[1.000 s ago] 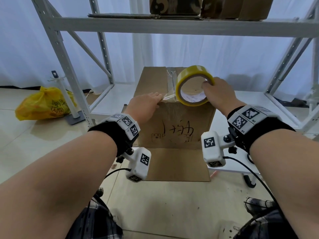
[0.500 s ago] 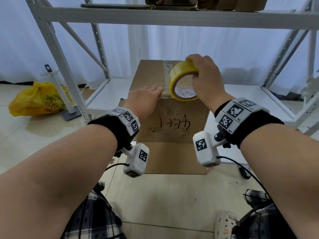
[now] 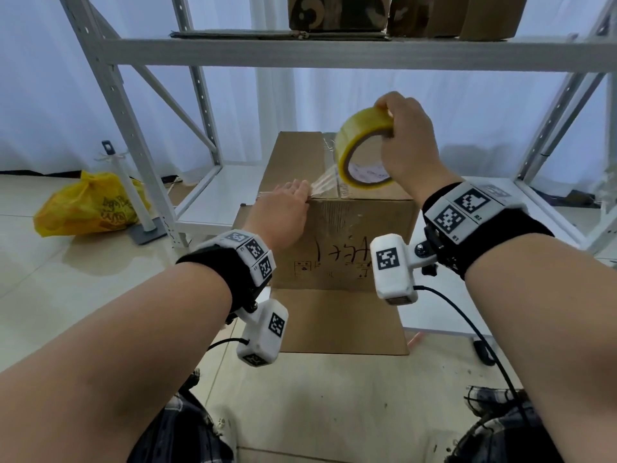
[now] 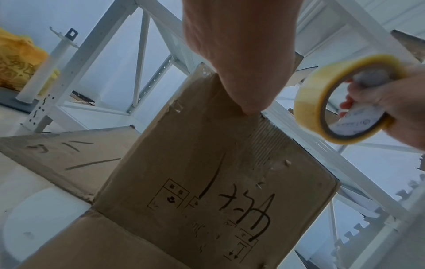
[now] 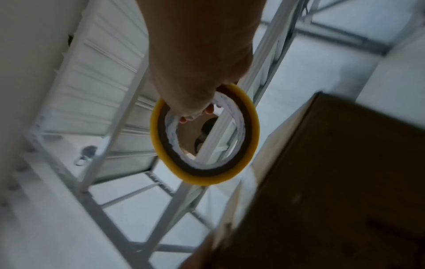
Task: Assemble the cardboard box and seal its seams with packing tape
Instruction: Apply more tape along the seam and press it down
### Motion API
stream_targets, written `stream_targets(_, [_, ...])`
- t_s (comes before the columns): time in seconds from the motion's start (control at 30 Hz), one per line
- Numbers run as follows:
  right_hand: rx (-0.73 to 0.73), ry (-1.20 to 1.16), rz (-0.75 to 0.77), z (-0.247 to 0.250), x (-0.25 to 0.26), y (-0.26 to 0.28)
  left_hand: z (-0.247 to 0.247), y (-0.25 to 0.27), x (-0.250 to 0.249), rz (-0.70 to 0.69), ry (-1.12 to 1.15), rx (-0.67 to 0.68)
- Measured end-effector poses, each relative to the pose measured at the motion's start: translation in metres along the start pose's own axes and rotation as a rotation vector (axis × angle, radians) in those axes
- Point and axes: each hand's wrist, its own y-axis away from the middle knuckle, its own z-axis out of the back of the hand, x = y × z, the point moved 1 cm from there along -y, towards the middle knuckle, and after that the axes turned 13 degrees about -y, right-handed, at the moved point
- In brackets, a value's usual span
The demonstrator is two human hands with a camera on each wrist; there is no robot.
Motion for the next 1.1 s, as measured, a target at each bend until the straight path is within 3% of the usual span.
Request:
stream_targets(0.17, [0.079, 0.101, -0.108, 0.002, -0.019, 0.013, 0.0, -0.001, -0.011, -0.004, -0.083, 0.009])
stream_targets(0.27, [0.113, 0.167, -0.169, 0.004, -0.015, 0.013, 0.001, -0.005, -0.018, 0.02, -0.105, 0.086])
stream_targets(0.47, [0.221, -0.006, -0.269, 0.005, -0.008, 0.016, 0.004, -0.011, -0.03, 0.072, -0.103, 0.178])
stream_targets(0.67, [0.089, -0.072, -0.291, 0.0, -0.007, 0.02, 0.011, -0.002, -0.007, 0.007, 0.013, 0.11])
stream_targets(0.83, [0.037, -0.129, -0.3, -0.003, -0.004, 0.02, 0.009, 0.01, 0.024, 0.012, -0.079, 0.07])
stream_targets(1.0, [-0.022, -0.169, -0.353, -0.002, -0.007, 0.023, 0.007, 0.009, 0.013, 0.016, -0.038, 0.053])
stream_targets(1.1, [-0.027, -0.217, -0.387, -0.002, -0.009, 0.026, 0.012, 0.005, -0.009, -0.097, -0.002, 0.036])
